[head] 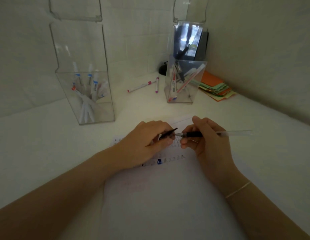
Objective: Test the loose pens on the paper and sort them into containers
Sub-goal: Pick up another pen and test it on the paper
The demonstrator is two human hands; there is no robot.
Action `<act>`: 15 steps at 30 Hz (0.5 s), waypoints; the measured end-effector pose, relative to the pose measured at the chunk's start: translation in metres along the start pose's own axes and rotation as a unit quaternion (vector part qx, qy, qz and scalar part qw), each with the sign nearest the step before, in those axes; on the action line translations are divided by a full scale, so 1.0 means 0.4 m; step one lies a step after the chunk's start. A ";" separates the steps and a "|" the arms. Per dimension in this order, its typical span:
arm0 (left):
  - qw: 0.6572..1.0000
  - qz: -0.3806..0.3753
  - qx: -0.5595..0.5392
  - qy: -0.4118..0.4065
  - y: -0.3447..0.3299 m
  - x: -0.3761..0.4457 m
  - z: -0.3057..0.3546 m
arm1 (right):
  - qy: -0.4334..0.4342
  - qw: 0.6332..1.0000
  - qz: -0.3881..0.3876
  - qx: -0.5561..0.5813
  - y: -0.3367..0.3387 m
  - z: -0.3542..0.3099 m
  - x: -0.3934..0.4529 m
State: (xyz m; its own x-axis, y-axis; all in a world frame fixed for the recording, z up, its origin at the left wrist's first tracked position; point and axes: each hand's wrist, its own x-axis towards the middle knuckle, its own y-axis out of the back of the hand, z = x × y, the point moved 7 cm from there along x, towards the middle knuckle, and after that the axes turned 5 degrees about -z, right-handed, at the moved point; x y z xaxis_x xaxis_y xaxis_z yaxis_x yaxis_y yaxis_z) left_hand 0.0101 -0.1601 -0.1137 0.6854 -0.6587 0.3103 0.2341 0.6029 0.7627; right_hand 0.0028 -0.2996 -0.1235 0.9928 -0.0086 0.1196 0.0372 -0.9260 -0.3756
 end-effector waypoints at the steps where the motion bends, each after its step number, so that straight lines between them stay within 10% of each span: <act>1: 1.000 0.000 0.011 -0.008 -0.001 -0.001 0.002 | -0.001 1.000 -0.003 -0.010 -0.003 0.002 0.000; 7: 0.999 -0.021 0.035 -0.035 -0.010 0.001 0.019 | -0.021 0.988 -0.047 -0.144 -0.018 0.009 -0.005; 12: 0.996 -0.031 -0.075 0.027 -0.009 -0.005 0.003 | -0.096 0.991 -0.078 0.045 -0.032 0.020 0.003; 15: 0.990 -0.012 -0.125 0.065 0.000 -0.004 0.000 | -0.038 0.996 -0.067 -0.043 -0.031 0.011 0.011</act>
State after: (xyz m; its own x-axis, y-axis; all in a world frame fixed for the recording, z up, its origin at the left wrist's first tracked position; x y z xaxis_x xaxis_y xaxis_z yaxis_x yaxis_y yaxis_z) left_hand 0.0089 -0.1589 -0.1143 0.7572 -0.6198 0.2060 0.4034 0.6919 0.5988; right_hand 0.0071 -0.2866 -0.1226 0.9853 0.1437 0.0924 0.1642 -0.9458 -0.2801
